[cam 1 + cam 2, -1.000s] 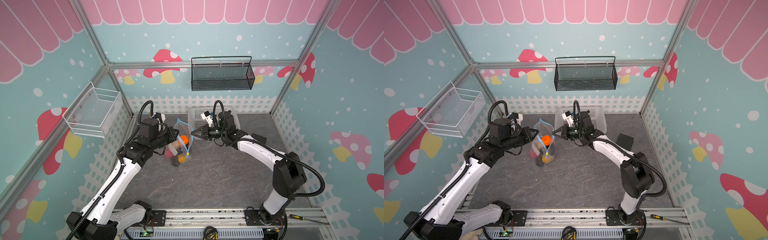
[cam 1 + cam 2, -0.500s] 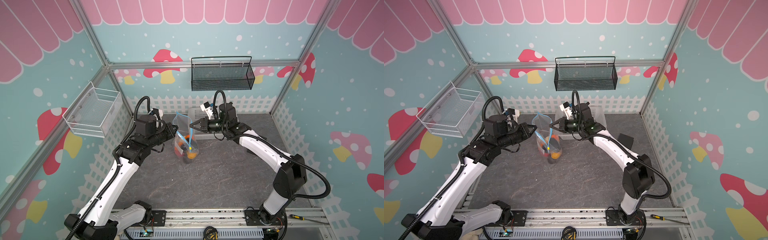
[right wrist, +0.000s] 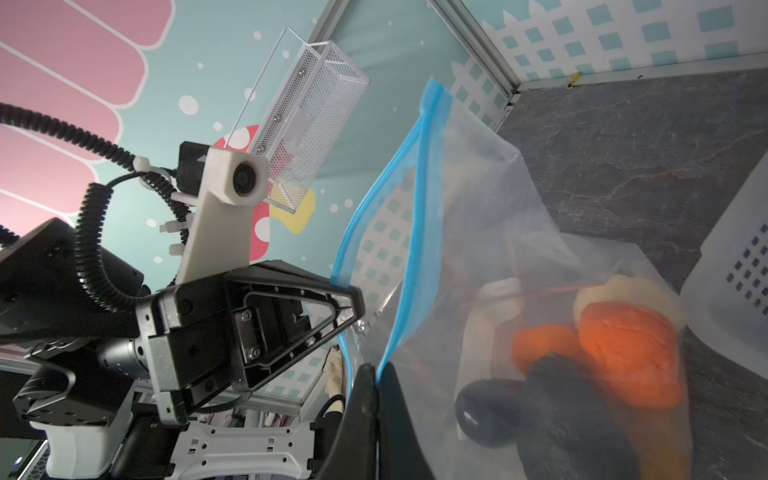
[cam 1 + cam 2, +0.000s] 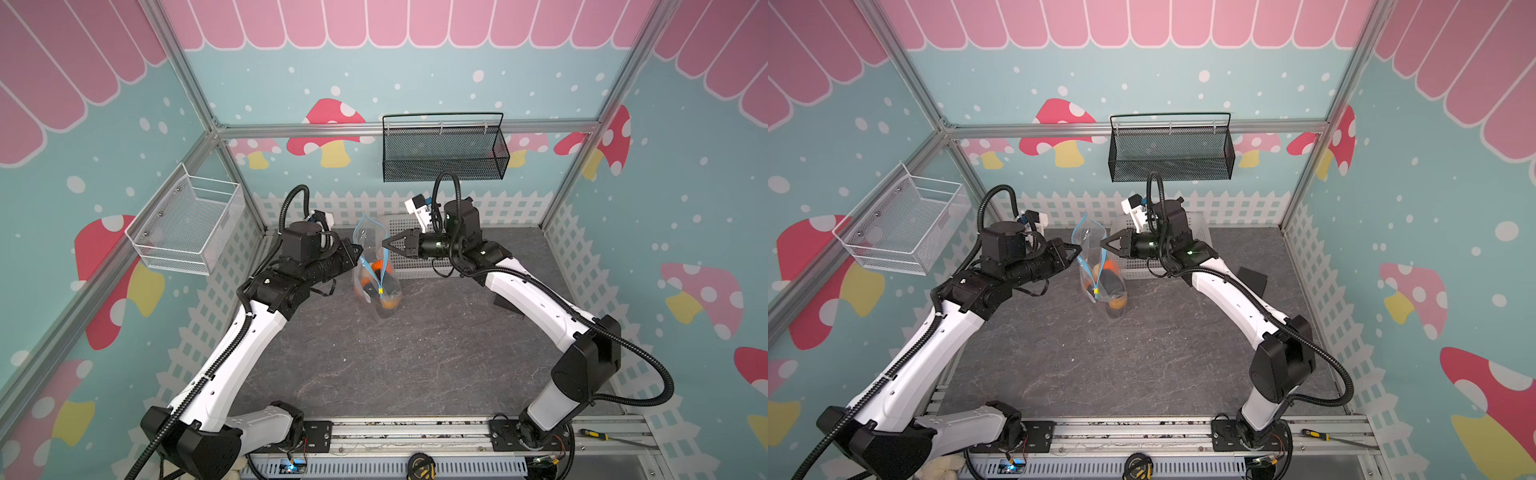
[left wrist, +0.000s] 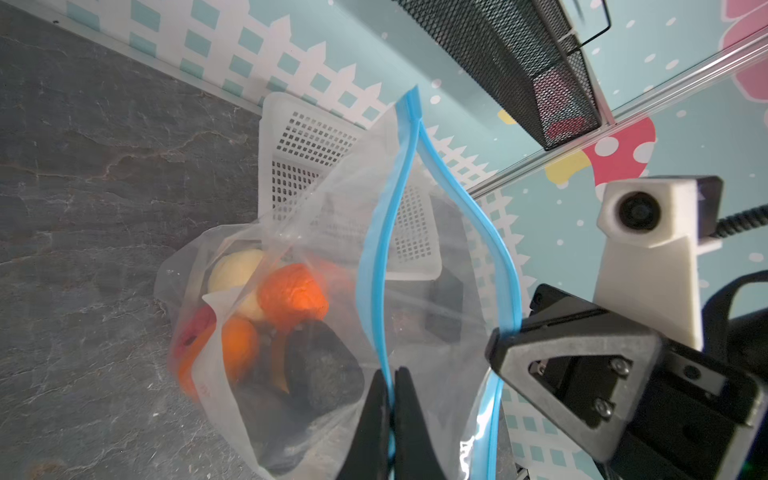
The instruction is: Place the food in the zip-top bag and seal the zipper
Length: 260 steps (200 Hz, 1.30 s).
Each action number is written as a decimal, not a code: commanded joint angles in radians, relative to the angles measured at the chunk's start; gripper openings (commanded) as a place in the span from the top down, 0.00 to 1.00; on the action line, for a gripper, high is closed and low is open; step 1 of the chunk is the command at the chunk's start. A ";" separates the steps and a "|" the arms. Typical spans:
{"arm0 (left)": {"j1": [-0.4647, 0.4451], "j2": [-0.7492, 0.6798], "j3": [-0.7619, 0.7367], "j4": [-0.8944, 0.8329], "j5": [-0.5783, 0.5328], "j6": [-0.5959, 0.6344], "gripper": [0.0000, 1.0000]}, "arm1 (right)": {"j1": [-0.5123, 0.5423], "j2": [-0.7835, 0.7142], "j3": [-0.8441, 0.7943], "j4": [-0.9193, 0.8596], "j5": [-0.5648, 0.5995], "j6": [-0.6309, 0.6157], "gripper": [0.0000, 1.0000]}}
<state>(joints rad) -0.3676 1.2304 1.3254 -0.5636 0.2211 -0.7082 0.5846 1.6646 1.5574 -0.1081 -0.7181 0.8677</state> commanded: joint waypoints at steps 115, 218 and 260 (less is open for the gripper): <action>-0.037 0.024 0.007 0.009 0.003 -0.009 1.00 | 0.000 -0.016 -0.085 0.128 -0.053 0.010 1.00; -0.091 0.053 0.101 -0.024 0.007 0.007 1.00 | 0.000 -0.022 -0.033 0.083 -0.055 -0.006 0.99; -0.097 0.065 0.085 -0.023 0.020 -0.006 1.00 | 0.000 -0.002 -0.050 0.096 -0.067 -0.003 0.99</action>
<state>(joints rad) -0.4553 1.2957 1.4055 -0.5831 0.2283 -0.7074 0.5835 1.6665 1.5093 -0.0410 -0.7712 0.8684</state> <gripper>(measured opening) 0.047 0.052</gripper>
